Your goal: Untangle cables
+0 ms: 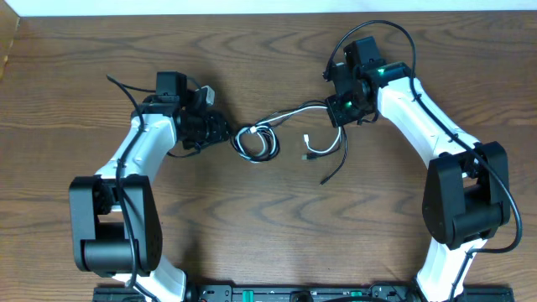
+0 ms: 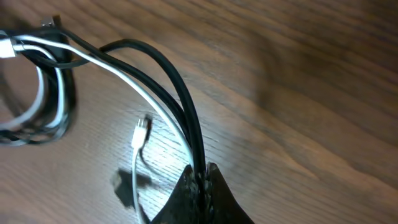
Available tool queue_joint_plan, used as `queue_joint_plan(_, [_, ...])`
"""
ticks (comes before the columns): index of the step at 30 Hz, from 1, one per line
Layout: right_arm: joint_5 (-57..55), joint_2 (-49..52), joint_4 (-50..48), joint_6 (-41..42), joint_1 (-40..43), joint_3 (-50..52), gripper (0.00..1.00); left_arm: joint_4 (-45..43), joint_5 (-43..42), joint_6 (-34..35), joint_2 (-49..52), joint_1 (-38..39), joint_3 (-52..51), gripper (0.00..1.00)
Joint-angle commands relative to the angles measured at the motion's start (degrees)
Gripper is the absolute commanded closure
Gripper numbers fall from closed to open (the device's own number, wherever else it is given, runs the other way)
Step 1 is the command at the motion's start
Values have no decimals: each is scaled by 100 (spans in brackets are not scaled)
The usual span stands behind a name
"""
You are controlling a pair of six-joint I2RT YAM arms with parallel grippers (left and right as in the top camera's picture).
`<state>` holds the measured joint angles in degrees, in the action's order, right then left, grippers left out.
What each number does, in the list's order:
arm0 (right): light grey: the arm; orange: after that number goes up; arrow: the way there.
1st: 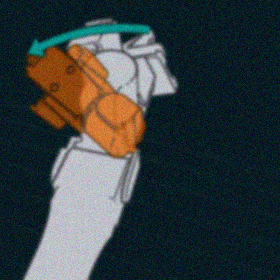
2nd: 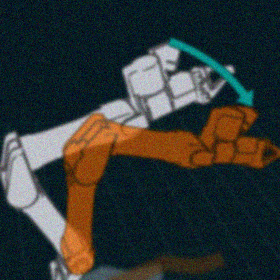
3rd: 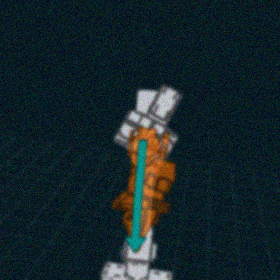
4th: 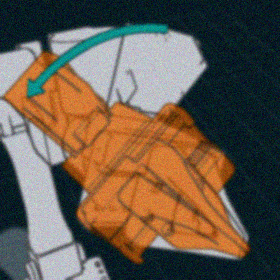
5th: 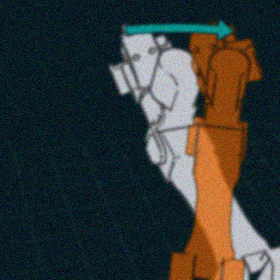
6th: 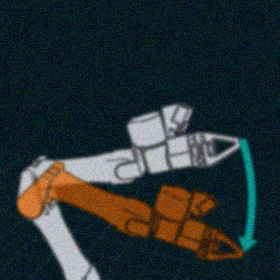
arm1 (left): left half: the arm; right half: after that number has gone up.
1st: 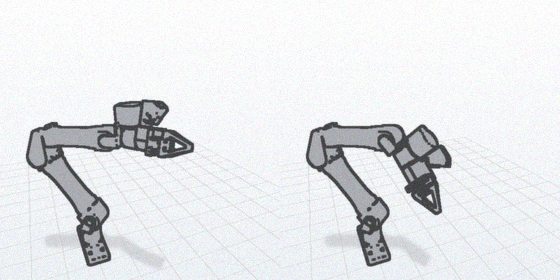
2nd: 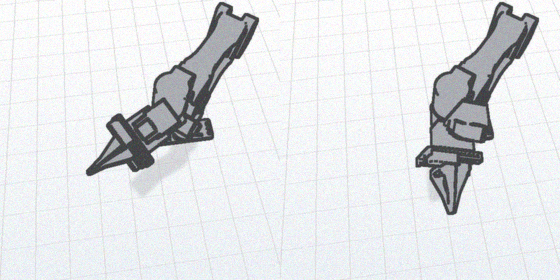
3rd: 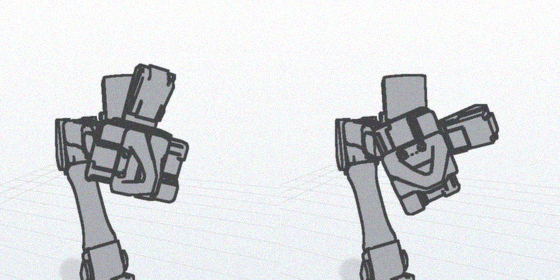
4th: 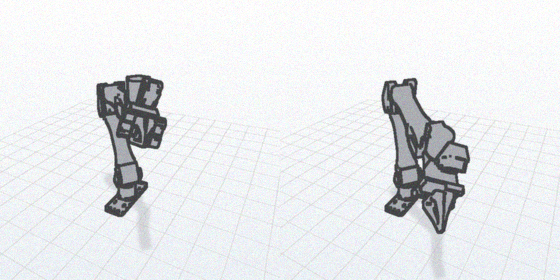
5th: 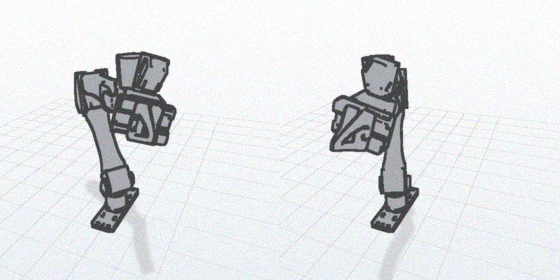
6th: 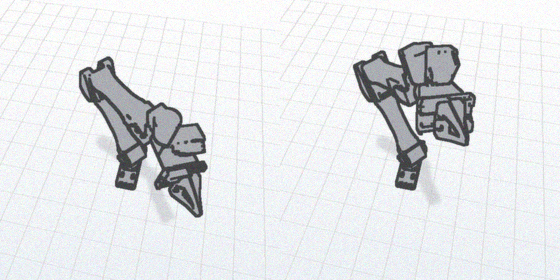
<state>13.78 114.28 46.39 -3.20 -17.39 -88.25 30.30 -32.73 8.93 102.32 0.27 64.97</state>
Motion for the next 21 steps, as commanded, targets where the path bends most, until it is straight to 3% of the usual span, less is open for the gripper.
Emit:
queue_joint_plan(1, [190,37,-11,-22,-42,-57,99,98,-535,83,-107,-46,186,50])
queue_joint_plan(10, [376,39,-79,-7,-184,-57,99,848,-544,393,-107,275,122,50])
queue_joint_plan(15, [378,37,-76,-7,-184,-57,99,802,-518,686,-105,603,-11,49])
queue_joint_plan(16, [378,37,-76,-7,-184,-57,99,774,-490,686,-94,675,-31,38])
queue_joint_plan(21, [378,37,-76,-7,-184,-57,99,756,439,1211,-17,970,-57,32])
